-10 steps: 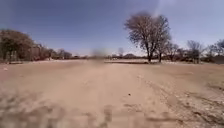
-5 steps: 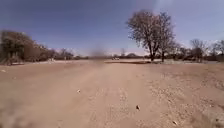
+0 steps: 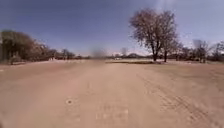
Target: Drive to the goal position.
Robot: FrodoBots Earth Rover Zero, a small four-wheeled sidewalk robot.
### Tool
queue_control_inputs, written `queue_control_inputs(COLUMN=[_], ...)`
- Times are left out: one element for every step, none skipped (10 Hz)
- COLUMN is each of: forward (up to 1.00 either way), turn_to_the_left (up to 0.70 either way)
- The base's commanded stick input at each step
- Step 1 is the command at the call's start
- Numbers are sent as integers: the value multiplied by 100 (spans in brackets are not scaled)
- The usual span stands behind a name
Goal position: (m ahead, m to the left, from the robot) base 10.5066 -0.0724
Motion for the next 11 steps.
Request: queue_control_inputs(forward=[100, 100, 100, 100, 100, 100, 100, 100, 100, 100, 100], turn_to_the_left=[0, 0, 0, 0, 0, 0, -27, -27, -27, -27, 0])
